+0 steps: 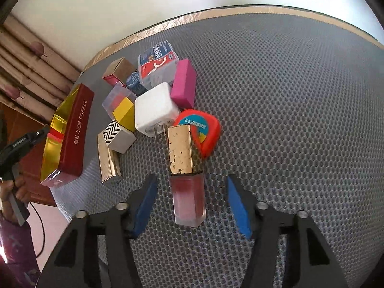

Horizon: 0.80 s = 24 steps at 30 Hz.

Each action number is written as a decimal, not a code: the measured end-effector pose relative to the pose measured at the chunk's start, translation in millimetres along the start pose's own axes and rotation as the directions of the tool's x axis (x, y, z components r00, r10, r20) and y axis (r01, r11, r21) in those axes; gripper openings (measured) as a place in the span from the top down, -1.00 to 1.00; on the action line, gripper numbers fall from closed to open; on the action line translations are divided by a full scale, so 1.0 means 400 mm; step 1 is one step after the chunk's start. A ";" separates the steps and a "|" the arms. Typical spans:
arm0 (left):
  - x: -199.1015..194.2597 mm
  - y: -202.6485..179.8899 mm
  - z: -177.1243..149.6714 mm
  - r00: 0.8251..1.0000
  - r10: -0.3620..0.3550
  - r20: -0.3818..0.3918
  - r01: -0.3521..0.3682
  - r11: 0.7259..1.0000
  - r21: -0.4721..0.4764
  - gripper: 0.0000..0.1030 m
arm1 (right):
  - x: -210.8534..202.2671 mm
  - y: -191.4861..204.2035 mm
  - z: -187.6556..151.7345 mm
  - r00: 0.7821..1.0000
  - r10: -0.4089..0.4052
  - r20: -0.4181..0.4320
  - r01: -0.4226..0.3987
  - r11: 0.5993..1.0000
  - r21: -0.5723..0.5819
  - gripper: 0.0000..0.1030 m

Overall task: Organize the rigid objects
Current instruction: 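Carry the red block into the gold tin and open the left gripper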

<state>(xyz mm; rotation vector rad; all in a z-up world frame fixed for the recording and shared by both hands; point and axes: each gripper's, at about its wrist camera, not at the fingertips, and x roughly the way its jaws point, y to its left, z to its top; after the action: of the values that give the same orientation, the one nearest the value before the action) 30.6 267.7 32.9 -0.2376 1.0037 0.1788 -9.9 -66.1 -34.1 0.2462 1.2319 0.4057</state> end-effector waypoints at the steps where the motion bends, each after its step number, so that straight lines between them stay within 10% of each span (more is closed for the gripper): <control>1: 0.007 0.005 0.005 1.000 0.017 -0.005 -0.017 1.000 -0.001 0.41 | 0.000 -0.003 0.001 1.000 0.004 -0.004 -0.004 1.000 0.004 0.34; 9: 0.010 0.023 0.023 0.984 0.174 0.023 -0.174 0.985 -0.009 0.20 | -0.007 -0.054 -0.001 0.992 0.126 -0.029 -0.123 0.987 0.102 0.42; 16: -0.126 0.008 -0.060 0.985 0.091 0.144 -0.078 0.993 -0.091 0.20 | -0.028 -0.110 -0.012 0.968 0.250 -0.032 -0.237 0.946 0.222 0.44; 24: -0.225 -0.021 -0.195 0.987 0.014 0.161 0.005 0.994 -0.111 0.02 | -0.037 -0.055 -0.009 0.991 0.129 -0.025 -0.126 0.988 0.093 0.20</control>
<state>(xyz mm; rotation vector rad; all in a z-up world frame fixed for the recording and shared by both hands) -77.6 234.4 70.0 -0.3178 0.8337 0.2547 -13.9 -92.5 -31.2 0.3998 1.2706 0.4653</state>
